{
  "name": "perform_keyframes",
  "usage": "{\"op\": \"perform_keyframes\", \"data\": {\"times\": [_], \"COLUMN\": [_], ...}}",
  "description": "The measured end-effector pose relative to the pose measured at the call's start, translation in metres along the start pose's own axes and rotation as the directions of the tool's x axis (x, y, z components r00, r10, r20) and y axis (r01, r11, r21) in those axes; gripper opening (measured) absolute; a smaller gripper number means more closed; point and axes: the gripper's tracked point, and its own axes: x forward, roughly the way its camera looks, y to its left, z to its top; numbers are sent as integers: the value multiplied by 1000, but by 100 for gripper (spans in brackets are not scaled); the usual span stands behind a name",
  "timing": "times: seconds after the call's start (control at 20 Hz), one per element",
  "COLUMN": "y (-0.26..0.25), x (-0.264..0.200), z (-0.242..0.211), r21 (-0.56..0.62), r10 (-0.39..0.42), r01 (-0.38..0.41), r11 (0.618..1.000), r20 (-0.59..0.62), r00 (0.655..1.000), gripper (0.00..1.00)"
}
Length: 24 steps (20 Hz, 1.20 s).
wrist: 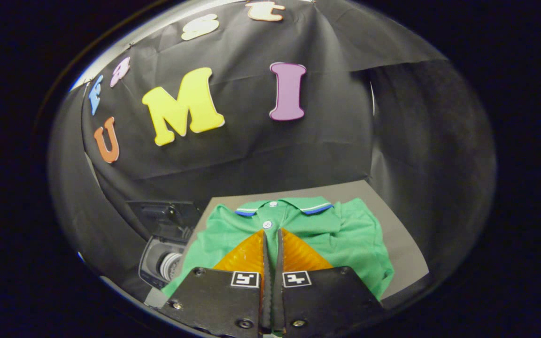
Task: Put the clothes into the washing machine and then close the washing machine lid.
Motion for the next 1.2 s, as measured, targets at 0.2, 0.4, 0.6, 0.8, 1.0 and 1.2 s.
{"op": "perform_keyframes", "data": {"times": [0.2, 0.4, 0.6, 0.8, 1.0, 1.2], "y": [37, 79, 124, 174, 225, 273], "x": [-32, -61, -90, -115, -129, -135], "z": [22, 45, 65, 85, 97, 101], "r21": [-5, -23, -44, -67, -106, -113], "r10": [40, 85, 125, 174, 227, 282], "r01": [-39, -82, -119, -163, -206, -260], "r11": [999, 996, 992, 984, 973, 959], "r20": [63, 130, 190, 246, 274, 280], "r00": [997, 988, 974, 954, 934, 918], "gripper": [5, 5, 5, 5, 5, 5]}}
